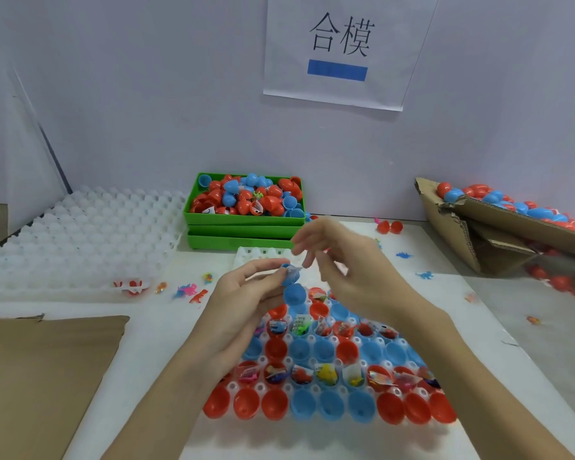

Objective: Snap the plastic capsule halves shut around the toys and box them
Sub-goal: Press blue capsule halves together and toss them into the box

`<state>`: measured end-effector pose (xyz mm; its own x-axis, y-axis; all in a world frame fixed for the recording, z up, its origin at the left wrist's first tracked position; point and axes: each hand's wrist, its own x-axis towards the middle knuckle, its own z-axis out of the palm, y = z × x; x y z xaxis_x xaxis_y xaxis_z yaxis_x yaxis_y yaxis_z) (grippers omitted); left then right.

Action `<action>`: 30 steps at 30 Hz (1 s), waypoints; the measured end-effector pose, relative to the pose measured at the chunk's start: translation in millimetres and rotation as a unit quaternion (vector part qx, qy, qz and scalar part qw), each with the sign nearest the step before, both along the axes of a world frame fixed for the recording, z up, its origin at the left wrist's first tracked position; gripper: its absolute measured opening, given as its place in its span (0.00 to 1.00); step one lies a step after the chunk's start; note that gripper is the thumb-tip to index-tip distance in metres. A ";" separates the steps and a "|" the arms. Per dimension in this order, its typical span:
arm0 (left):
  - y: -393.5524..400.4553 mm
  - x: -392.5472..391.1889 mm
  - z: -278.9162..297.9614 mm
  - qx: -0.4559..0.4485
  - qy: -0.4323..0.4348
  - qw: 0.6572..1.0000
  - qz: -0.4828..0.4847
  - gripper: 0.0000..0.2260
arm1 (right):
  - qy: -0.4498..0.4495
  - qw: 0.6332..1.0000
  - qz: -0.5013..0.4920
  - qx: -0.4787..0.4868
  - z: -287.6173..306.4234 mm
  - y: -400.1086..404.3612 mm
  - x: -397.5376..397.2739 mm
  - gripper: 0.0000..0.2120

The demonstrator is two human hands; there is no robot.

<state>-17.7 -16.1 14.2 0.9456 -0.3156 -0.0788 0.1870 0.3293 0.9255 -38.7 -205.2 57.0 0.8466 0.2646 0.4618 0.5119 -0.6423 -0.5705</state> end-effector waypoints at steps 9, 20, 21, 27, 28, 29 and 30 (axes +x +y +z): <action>4.1 3.2 5.3 -0.145 0.103 0.983 -0.054 0.21 | 0.065 0.922 -0.205 -0.321 -46.3 -62.8 68.2 0.13; 3.5 2.6 4.3 -0.079 0.075 0.993 -0.053 0.11 | 0.077 0.919 -0.256 -0.288 -56.2 -65.6 80.5 0.15; 3.7 1.8 4.9 -0.082 0.076 0.992 -0.052 0.11 | 0.081 0.922 -0.260 -0.275 -54.8 -64.5 80.9 0.14; 3.7 1.0 5.9 -0.077 0.069 0.994 -0.042 0.11 | 0.076 0.921 -0.280 -0.260 -57.4 -56.6 74.7 0.15; 3.9 1.3 5.8 -0.078 0.069 0.994 -0.041 0.11 | 0.084 0.919 -0.276 -0.271 -58.0 -57.8 73.7 0.15; 4.3 1.5 5.9 -0.078 0.069 0.994 -0.041 0.11 | 0.090 0.917 -0.270 -0.278 -57.9 -59.3 73.2 0.15; 4.4 1.6 5.9 -0.078 0.069 0.994 -0.041 0.11 | 0.094 0.918 -0.267 -0.279 -56.9 -60.1 73.2 0.14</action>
<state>-16.1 -11.7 20.1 0.9001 -0.4092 -0.1498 0.3405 0.4461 0.8277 34.5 -265.3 0.1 0.9754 -0.0599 0.2120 -0.0343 -0.9919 -0.1224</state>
